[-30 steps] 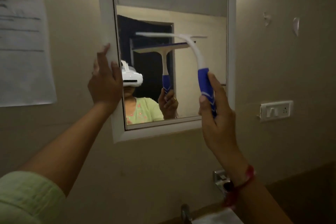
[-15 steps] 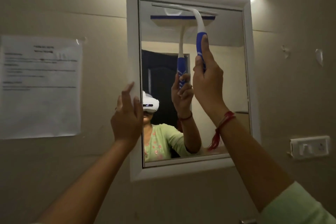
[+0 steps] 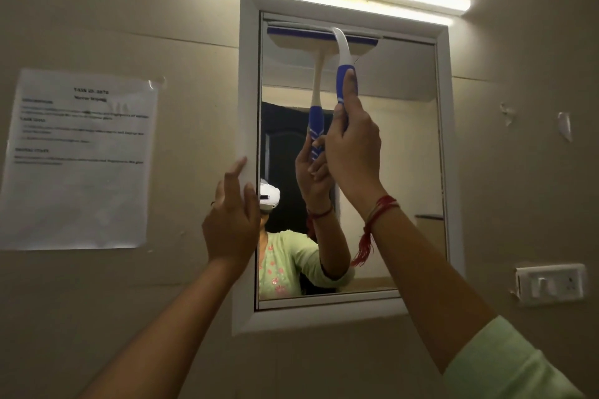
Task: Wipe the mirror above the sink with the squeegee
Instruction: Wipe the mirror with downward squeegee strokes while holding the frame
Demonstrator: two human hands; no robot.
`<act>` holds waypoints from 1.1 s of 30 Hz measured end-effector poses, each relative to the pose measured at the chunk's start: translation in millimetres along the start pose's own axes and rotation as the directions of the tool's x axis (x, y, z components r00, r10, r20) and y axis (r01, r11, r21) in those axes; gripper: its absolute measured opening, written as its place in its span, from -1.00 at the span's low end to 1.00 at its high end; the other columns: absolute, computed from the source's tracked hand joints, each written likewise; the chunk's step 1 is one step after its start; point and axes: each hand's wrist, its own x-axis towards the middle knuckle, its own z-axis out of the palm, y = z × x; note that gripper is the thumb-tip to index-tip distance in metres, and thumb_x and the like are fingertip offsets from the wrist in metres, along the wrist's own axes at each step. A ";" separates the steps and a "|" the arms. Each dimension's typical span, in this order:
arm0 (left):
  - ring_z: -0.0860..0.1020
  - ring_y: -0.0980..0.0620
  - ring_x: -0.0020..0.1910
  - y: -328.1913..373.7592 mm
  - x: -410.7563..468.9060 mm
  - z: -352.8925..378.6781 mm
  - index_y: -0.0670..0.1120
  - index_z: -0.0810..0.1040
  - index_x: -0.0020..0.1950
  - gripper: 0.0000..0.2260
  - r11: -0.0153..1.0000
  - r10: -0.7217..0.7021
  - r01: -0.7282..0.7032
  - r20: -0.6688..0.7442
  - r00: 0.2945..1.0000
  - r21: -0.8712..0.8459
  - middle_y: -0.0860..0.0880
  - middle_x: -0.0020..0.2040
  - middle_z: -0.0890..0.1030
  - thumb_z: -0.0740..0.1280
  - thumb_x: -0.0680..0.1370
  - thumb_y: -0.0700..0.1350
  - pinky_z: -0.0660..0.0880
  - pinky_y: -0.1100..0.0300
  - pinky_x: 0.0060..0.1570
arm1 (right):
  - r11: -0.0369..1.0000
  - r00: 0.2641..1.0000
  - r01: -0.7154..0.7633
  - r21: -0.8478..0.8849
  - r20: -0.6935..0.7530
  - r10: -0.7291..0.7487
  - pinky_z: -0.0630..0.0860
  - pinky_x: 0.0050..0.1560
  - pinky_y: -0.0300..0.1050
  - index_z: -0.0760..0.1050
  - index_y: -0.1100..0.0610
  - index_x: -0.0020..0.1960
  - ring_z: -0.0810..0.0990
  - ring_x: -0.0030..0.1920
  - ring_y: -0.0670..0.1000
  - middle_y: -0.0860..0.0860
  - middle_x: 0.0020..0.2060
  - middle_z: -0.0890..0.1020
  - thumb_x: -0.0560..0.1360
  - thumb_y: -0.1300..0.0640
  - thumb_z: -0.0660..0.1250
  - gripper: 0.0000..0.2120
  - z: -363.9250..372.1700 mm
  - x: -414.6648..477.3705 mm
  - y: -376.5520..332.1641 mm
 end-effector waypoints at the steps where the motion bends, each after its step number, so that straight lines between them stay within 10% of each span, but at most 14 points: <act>1: 0.30 0.31 -0.45 0.0 -0.1 0.1 -0.10 0.31 0.36 -0.67 1.000 -0.001 0.001 0.000 1.000 -0.005 -0.17 0.03 0.58 0.12 0.60 -0.09 0.14 0.50 -0.44 | 1.000 1.000 0.003 -0.010 -0.002 -0.003 0.48 -0.13 -0.43 0.11 0.07 0.47 0.57 -0.18 -0.13 -0.06 -0.08 0.57 0.59 0.13 0.14 -0.52 2.1 0.8 -0.7; 33: 0.34 0.24 -0.48 -4.7 -0.3 -0.7 -0.12 0.30 0.38 -0.67 0.999 -0.003 0.003 0.016 1.000 -0.049 -0.20 0.08 0.56 0.09 0.62 -0.09 0.18 0.46 -0.45 | 0.988 0.997 0.014 -0.152 0.072 -0.003 0.59 -0.02 -0.09 0.01 0.09 0.50 0.59 -0.15 -0.01 0.14 -0.06 0.60 0.59 0.15 0.15 -0.46 5.5 -42.2 -4.1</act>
